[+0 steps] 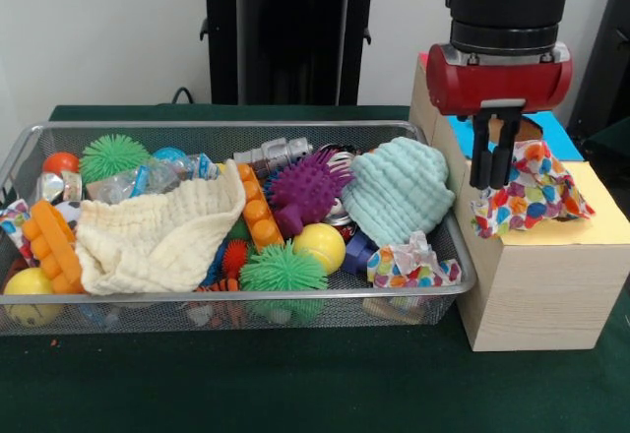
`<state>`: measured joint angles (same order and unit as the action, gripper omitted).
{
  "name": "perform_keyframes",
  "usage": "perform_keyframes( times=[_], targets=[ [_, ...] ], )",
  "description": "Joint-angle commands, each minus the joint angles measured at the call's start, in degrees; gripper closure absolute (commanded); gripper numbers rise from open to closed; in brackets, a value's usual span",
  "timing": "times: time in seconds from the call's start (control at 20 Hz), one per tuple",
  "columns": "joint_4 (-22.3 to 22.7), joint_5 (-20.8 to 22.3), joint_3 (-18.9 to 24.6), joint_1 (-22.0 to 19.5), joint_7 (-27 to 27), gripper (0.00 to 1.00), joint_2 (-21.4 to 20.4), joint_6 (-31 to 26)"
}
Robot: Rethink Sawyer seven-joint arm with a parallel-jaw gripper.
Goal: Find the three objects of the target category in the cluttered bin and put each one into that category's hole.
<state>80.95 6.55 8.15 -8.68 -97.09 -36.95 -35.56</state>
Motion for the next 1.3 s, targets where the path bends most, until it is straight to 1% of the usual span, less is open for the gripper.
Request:
perform_keyframes(
  times=[0.05,0.4,0.55,0.85,1.3],
  targets=[
    [8.7,-2.0,4.1,-1.0,-4.6,1.00,0.3,-2.6],
    [11.7,-3.5,4.0,0.2,-6.2,1.00,-1.4,-1.6],
    [11.9,-4.0,3.9,0.8,-6.8,1.00,-1.8,-1.4],
    [10.5,-5.6,3.4,2.5,-8.8,1.00,-1.9,-2.4],
    [8.1,-7.3,2.3,3.9,-9.5,1.00,-0.3,-2.0]
  ],
)
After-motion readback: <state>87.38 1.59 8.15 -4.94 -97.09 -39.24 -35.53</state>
